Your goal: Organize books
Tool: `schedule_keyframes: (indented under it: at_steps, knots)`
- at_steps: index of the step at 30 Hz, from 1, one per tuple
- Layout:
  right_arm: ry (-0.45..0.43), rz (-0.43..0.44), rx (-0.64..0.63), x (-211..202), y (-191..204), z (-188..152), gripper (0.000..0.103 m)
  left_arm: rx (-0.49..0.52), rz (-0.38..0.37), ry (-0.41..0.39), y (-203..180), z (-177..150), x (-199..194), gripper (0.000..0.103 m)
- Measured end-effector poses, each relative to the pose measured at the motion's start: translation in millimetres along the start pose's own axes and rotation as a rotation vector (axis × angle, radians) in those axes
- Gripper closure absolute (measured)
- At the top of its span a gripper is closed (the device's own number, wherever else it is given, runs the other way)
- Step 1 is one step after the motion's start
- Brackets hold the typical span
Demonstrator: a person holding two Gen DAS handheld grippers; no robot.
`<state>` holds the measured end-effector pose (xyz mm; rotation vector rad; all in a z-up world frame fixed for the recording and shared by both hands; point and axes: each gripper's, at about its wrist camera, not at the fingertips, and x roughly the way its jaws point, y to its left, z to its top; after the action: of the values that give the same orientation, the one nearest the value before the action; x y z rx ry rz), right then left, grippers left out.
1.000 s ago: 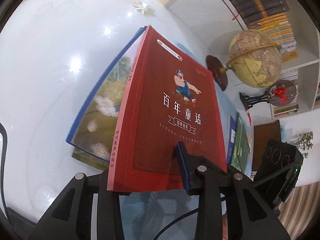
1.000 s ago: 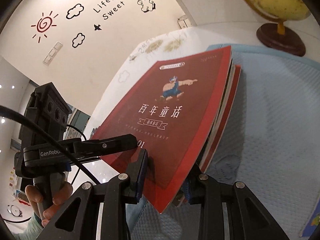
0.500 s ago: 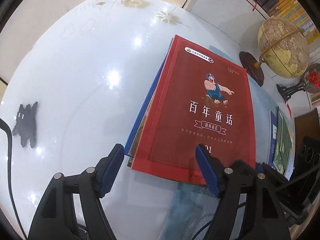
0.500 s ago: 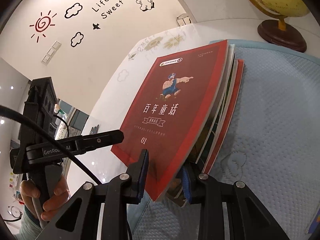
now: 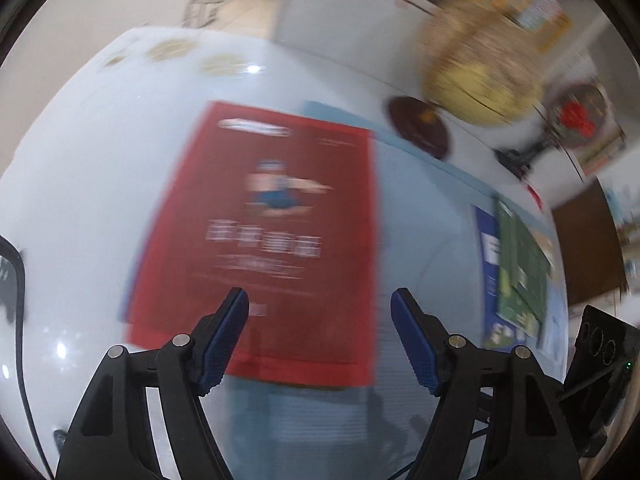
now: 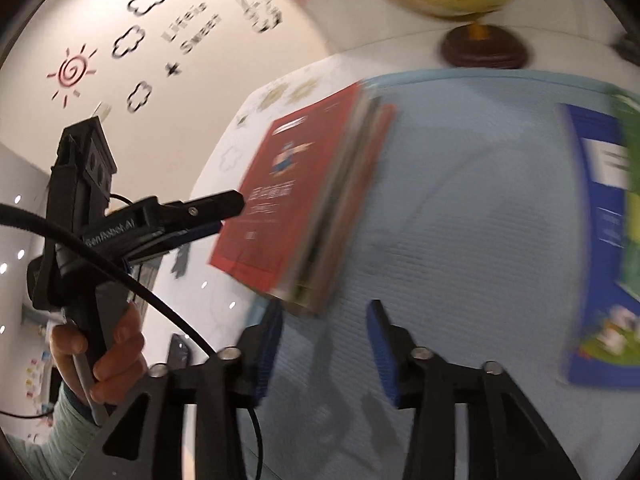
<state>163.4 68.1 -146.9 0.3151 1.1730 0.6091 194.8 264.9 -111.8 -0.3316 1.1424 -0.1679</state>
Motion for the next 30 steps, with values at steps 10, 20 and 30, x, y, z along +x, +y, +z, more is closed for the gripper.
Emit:
schedule_keyframes:
  at_steps: [10, 20, 30]
  knots:
    - [-0.141, -0.180, 0.231, -142, -143, -70, 0.048, 0.237, -0.103, 0.119, -168, -37, 48, 0.031]
    - [-0.303, -0.374, 0.426, -297, -300, -122, 0.048, 0.310, -0.230, 0.213, -341, -76, 116, 0.031]
    - [-0.345, -0.330, 0.569, -349, -413, -135, 0.053, 0.320, -0.197, 0.223, -421, -94, 168, 0.036]
